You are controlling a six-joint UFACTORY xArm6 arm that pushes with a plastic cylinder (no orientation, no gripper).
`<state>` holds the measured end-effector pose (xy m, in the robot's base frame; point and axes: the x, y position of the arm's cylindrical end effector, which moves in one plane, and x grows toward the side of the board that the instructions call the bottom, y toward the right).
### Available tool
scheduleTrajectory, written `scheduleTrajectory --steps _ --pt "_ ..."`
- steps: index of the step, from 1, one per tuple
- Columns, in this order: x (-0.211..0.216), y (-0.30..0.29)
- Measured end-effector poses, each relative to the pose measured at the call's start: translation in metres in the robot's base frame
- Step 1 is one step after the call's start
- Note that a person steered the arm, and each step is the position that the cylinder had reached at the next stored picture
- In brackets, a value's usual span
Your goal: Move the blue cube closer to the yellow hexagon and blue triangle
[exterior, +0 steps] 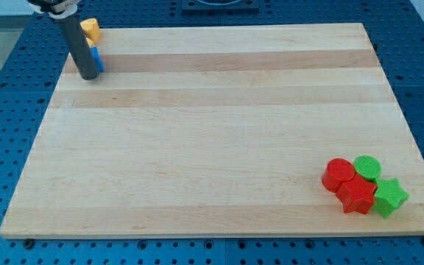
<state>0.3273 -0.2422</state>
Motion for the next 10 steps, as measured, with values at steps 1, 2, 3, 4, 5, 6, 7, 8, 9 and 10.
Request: scheduleTrajectory --steps 1,2,3,4,5,6,7,8,9,10 --pt "-0.004 0.0" --pt "0.002 0.0" --pt "0.008 -0.02" --pt "0.004 -0.048" --pt "0.0 -0.05" --pt "-0.014 -0.037" --pt "-0.021 -0.019" --pt "-0.024 -0.002" --pt "-0.015 0.008" --pt "-0.006 0.016"
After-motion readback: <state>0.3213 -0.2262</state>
